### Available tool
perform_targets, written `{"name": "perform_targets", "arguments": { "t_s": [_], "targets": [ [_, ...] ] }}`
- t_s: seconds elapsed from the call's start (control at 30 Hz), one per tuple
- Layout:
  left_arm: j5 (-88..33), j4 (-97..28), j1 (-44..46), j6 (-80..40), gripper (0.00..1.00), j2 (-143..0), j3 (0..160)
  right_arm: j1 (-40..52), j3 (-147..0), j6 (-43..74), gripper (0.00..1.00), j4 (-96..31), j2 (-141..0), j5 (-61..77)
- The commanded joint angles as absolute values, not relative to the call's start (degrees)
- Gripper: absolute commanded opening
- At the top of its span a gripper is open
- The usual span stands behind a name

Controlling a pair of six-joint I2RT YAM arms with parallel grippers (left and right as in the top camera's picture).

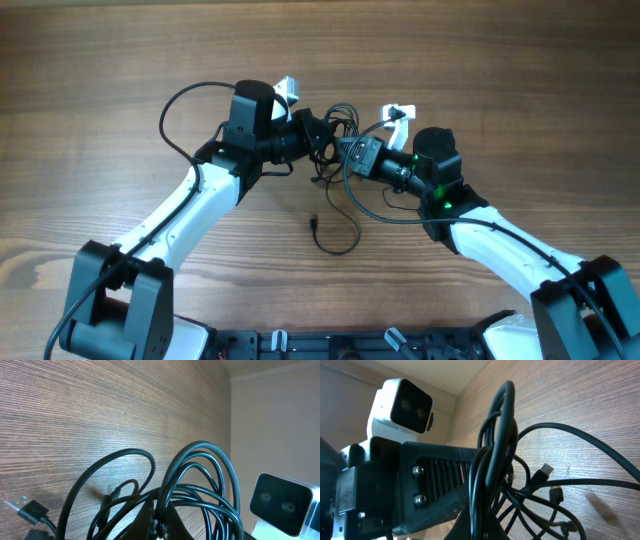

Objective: Untangle cables

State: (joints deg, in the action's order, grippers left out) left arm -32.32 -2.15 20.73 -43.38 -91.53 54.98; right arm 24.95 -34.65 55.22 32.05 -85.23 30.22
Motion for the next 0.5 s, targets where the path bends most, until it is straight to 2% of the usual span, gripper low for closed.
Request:
{"name": "perform_targets", "arguments": {
  "t_s": [0.0,0.23,0.33,0.47],
  "targets": [
    [-34.2,-0.1,17.7,-42.3,0.04,-91.0,55.4,25.2,-34.9,54.0,0.05,30.0,-85.7,29.2],
    [-56.8,2.0,0.8,-44.1,0.04,-85.8,55.5,25.2,-34.9,52.5,0.05,24.3,-85.7,25.1],
    [-66.0,10.0,-5.2,-52.0,0.04,-85.8,55.5,25.2,-34.9,52.5,0.04,23.8,-85.7,25.0],
    [-70.5,23.5,-11.3,-67.4,0.04,-85.8,55.5,25.2,-34.9,52.2,0.05,21.1,-85.7,23.4]
  ]
}}
